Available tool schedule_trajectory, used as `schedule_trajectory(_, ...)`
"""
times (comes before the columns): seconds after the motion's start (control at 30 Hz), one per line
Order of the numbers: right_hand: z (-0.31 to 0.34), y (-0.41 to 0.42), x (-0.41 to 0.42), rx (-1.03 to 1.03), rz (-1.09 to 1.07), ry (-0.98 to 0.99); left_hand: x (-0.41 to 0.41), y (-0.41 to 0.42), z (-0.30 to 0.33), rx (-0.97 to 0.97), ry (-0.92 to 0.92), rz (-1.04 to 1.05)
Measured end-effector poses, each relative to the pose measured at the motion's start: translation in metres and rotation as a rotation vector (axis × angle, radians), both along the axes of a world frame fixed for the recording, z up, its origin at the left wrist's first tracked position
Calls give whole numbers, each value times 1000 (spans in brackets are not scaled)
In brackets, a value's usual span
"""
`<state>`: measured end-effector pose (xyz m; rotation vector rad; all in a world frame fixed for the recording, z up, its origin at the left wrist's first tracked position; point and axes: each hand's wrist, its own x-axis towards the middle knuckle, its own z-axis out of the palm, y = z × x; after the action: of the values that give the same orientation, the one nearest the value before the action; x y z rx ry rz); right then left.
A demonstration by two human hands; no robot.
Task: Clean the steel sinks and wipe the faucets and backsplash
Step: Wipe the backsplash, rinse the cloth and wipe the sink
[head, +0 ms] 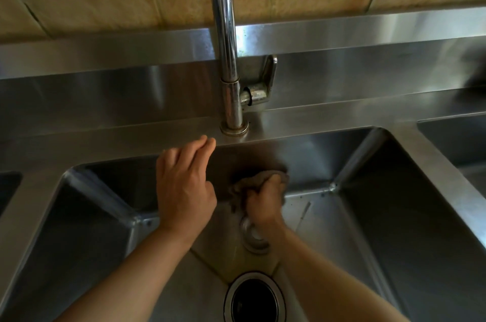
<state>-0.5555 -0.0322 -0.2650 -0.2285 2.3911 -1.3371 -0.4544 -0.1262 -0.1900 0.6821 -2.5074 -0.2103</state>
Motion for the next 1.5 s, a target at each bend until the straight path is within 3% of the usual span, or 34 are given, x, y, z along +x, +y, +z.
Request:
schedule_trajectory(0.1,0,38,-47,127,-149,50,-3,2,-2,-1,15,22)
schedule_trajectory(0.2,-16,67,-89,120,-260,37,-5,2,-4,-1,21,36)
schedule_trajectory(0.43,-29,57,-91,126,-444,-117,-3,-2,-5,-15,3,17)
schedule_trajectory(0.6,-41,24,-59,170,-232,-191,-3,-3,1,-3,-12,-21)
schedule_trajectory(0.77,-36,-17,-4,13,-29,-307,-2,-4,7,7,-37,-22)
schedule_trajectory(0.87,-28,-18,2,-155,-42,-269,0,-2,8,-2,-57,-12)
schedule_trajectory(0.93,-36,3,-17,-100,-115,-222,2,-2,8,1,-60,-10)
schedule_trajectory(1.1,-56,78,-99,262,-292,-141,-2,-2,6,13,-34,-1)
schedule_trajectory(1.2,-57,79,-104,267,-327,-117,-2,-4,6,17,-43,1)
schedule_trajectory(1.5,-62,-3,-30,40,7,-374,7,-12,26,48,-210,-103)
